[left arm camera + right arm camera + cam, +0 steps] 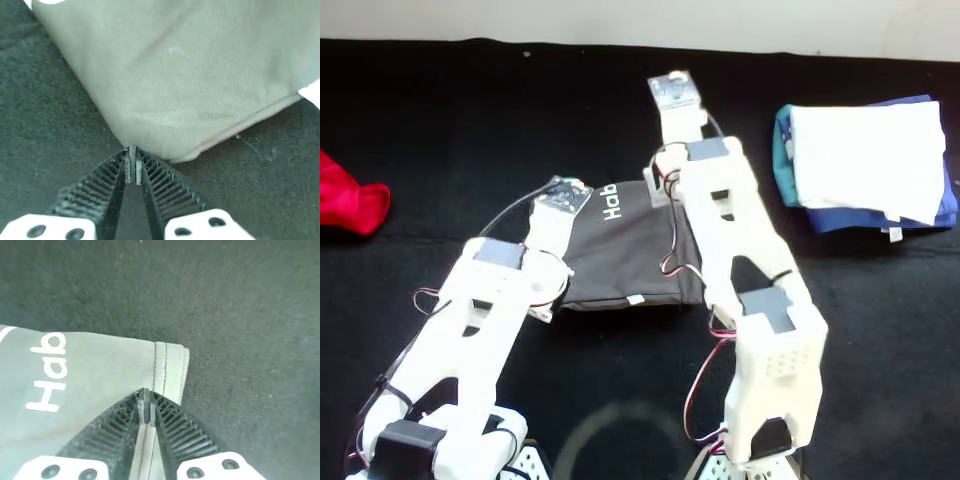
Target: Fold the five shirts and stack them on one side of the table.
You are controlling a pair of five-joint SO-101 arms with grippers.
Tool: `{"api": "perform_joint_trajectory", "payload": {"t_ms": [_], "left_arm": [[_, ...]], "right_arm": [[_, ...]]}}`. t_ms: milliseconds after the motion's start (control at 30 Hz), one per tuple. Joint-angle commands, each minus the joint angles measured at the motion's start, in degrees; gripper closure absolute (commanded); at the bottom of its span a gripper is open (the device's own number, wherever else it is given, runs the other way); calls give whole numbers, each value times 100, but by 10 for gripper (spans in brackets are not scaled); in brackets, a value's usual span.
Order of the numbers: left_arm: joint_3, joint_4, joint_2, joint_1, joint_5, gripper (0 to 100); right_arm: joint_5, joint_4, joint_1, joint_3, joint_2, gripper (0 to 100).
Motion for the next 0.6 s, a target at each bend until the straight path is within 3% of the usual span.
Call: {"api": "perform_joint_trajectory", "payload": {"t_ms": [0,167,400,567], "left_arm": [[-4,-132,-189,31,44,992],[-48,-123,-242,48,53,992],[-338,-123,-242,66,1099,992],[-382,-123,-242,66,1266,992]], "right_arm": [[-35,-224,-40,-4,127,992],[-35,-268,-40,-13,268,992],[-35,-224,-4,-295,277,992],[-35,-224,-4,-330,295,992]]}}
